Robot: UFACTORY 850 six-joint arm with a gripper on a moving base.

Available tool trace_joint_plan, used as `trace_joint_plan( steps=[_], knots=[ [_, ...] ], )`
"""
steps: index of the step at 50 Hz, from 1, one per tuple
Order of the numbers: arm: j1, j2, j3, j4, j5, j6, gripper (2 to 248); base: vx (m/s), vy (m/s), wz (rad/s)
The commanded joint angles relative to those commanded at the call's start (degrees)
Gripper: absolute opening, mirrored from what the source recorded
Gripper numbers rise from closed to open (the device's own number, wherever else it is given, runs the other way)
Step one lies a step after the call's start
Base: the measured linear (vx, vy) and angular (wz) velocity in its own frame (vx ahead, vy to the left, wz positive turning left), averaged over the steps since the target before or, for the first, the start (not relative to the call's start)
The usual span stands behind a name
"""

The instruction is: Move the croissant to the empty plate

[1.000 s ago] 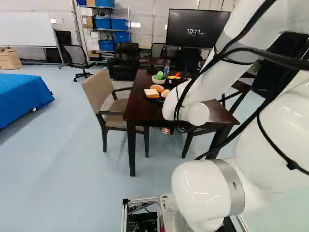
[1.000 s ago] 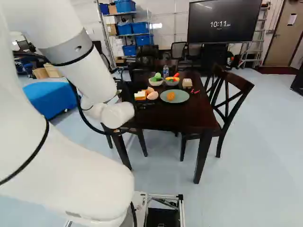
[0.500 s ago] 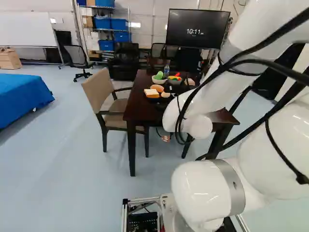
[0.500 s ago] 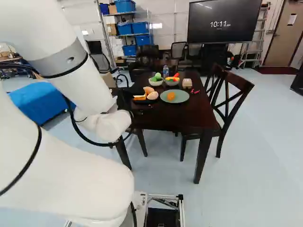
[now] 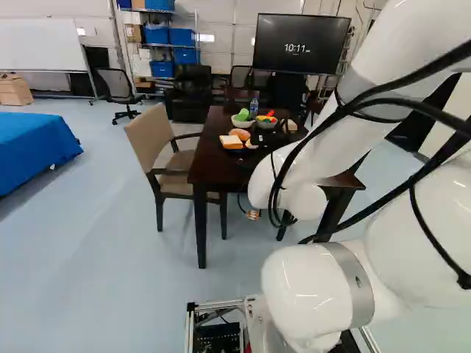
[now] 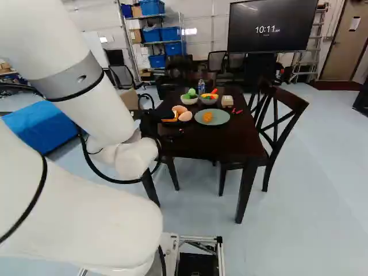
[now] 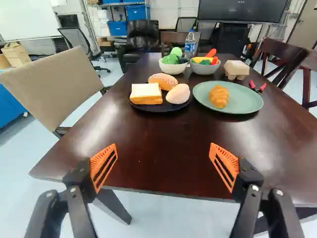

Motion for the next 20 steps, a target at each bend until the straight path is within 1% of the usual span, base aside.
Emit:
trace_joint_plan(
  steps=[20],
  knots=[
    [0.0, 0.0, 0.0, 0.0, 0.0, 0.0, 247, 0.0, 0.0, 0.0]
  ],
)
